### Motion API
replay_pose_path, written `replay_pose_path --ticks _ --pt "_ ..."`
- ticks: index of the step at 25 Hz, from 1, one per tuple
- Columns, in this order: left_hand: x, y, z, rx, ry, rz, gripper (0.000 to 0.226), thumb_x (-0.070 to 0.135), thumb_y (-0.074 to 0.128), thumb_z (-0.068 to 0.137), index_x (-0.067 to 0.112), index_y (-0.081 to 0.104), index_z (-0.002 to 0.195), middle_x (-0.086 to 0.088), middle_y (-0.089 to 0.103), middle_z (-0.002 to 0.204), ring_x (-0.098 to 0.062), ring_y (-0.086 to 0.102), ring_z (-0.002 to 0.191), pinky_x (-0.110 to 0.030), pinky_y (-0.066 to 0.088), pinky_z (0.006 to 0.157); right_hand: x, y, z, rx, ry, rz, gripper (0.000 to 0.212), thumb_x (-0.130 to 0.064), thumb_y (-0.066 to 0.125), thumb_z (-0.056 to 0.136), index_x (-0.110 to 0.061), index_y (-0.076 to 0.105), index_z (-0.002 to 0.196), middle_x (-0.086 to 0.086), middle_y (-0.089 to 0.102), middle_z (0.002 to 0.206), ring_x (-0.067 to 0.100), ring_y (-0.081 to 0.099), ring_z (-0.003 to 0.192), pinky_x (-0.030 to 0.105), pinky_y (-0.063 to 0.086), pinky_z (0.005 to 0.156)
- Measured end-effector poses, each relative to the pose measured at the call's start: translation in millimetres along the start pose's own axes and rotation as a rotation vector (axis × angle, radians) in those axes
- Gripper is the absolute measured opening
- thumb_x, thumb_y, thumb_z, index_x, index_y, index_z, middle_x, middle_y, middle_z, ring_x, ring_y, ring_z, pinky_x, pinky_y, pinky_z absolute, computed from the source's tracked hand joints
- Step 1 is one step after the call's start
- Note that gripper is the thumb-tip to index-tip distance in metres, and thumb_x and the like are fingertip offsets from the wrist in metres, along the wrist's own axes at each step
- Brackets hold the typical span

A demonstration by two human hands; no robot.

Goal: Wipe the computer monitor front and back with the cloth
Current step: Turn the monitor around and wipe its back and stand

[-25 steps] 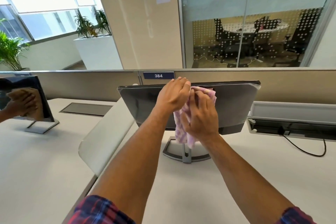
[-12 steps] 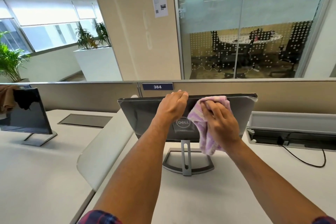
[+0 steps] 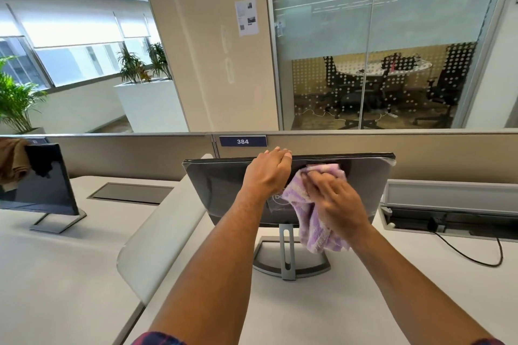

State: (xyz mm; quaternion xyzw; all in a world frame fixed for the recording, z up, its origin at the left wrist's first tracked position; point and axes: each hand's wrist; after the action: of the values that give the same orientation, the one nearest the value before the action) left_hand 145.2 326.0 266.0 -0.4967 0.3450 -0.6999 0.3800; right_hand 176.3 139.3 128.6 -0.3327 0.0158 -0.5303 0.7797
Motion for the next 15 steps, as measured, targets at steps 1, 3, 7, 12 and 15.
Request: replay_pose_path --ticks 1,3,7,12,15 --pt "-1 1 0 0.005 0.008 -0.004 0.046 0.03 0.026 0.108 0.015 0.055 0.14 -0.009 0.047 0.151 -0.028 0.047 0.134 -0.04 0.033 0.111 6 -4 0 0.051 0.138 0.02 0.074 -0.019 0.08 0.081 -0.003 0.048 0.146 0.02 0.056 0.134 0.036 0.057 0.119 0.048 0.053 0.099" --pt "-4 2 2 0.015 0.01 -0.013 0.047 0.032 0.026 0.108 0.017 0.055 0.141 -0.007 0.045 0.153 -0.028 0.045 0.137 -0.04 0.031 0.113 6 -5 -1 0.15 0.388 0.05 0.065 -0.018 0.074 0.086 -0.002 0.051 0.144 0.021 0.054 0.13 0.035 0.054 0.115 0.047 0.055 0.092" --pt "-9 5 8 0.023 0.017 -0.022 0.046 0.034 0.027 0.107 0.021 0.056 0.14 -0.006 0.046 0.153 -0.028 0.045 0.136 -0.042 0.034 0.112 10 -8 -12 0.02 0.117 0.029 0.078 -0.024 0.084 0.077 -0.004 0.05 0.145 0.019 0.058 0.129 0.034 0.059 0.113 0.045 0.056 0.09" --pt "-11 8 9 0.016 0.01 -0.01 0.047 0.036 0.026 0.107 0.023 0.053 0.142 -0.005 0.044 0.154 -0.029 0.044 0.138 -0.047 0.034 0.115 17 -15 -22 0.111 0.421 0.122 0.066 -0.017 0.081 0.08 -0.004 0.057 0.14 0.02 0.057 0.123 0.033 0.055 0.108 0.042 0.06 0.074" --pt "-12 8 8 0.01 0.024 0.001 0.047 0.036 0.026 0.107 0.022 0.053 0.143 -0.005 0.044 0.154 -0.028 0.045 0.138 -0.047 0.035 0.115 35 -20 -33 0.078 0.377 0.138 0.058 -0.016 0.072 0.085 -0.005 0.056 0.141 0.019 0.058 0.123 0.032 0.056 0.106 0.04 0.06 0.067"
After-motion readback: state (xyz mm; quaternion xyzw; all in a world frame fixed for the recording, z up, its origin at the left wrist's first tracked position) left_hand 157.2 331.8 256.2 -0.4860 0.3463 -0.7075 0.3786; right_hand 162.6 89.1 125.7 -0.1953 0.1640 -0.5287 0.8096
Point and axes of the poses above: each hand's wrist, its own z-axis towards the middle knuckle, its own y-axis out of the palm, x = y × z
